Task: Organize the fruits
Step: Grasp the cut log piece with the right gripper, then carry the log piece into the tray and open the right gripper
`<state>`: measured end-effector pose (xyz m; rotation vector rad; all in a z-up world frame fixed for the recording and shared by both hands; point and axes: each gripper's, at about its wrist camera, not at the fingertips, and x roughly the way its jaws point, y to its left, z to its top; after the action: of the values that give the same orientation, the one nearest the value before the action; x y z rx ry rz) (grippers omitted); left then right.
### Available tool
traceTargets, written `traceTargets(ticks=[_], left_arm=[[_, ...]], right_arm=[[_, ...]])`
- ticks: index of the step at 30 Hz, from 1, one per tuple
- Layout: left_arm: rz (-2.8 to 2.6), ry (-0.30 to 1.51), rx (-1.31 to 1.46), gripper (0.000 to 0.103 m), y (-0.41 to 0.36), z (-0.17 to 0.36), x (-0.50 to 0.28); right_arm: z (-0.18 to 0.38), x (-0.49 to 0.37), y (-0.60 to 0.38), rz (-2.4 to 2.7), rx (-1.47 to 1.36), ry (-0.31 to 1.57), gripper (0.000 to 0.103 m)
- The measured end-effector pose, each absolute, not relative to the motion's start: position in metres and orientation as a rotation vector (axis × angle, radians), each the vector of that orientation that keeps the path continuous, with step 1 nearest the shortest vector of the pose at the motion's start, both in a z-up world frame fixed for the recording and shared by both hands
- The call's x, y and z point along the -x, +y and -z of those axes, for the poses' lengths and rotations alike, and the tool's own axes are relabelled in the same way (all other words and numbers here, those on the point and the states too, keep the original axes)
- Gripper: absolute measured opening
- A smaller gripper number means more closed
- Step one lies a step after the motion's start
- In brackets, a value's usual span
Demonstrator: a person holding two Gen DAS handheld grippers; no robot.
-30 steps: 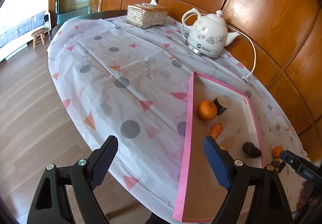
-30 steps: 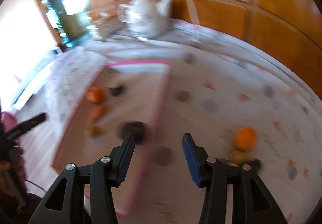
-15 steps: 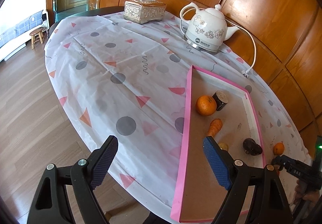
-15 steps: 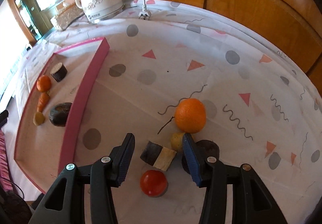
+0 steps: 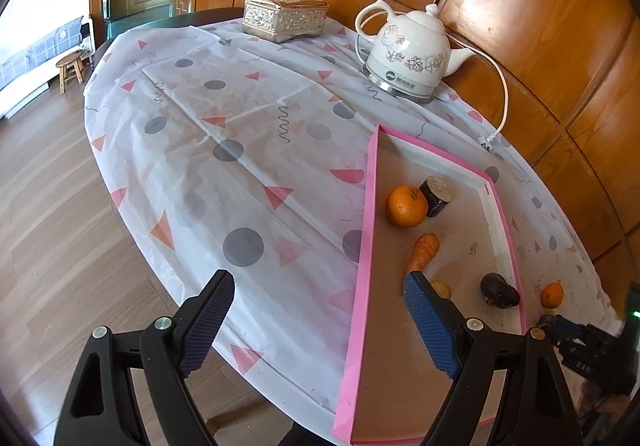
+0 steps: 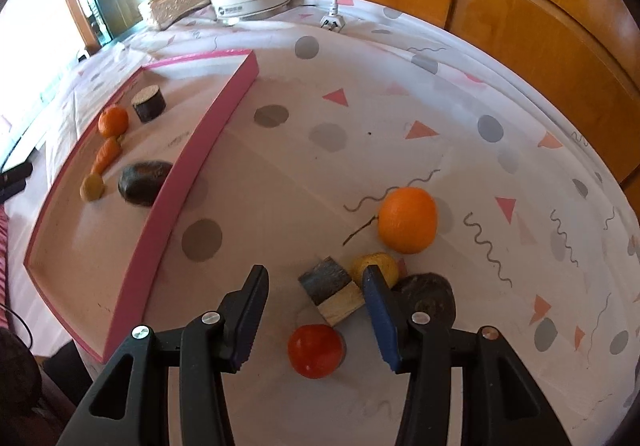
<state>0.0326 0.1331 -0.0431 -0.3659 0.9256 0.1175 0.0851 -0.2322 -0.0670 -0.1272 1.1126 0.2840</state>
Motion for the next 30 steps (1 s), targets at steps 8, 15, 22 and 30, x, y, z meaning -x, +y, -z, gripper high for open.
traceTargets(ticks=[8, 15, 22, 30], left_arm=[[-0.106, 0.918, 0.360, 0.087, 0.131, 0.040, -0.029], [-0.109, 0.899, 0.375, 0.087, 0.135, 0.036, -0.025], [-0.106, 0.891, 0.370, 0.087, 0.135, 0.035, -0.024], [-0.106, 0.840, 0.264, 0.087, 0.122, 0.023, -0.021]], right_arm=[[0.070, -0.087, -0.227, -0.270, 0.174, 1.089, 0.039], [0.062, -0.086, -0.222, -0.232, 0.234, 1.085, 0.028], [0.015, -0.082, -0.197, -0.383, 0.084, 1.003, 0.029], [0.012, -0.100, -0.109, -0.604, -0.007, 1.021, 0.029]])
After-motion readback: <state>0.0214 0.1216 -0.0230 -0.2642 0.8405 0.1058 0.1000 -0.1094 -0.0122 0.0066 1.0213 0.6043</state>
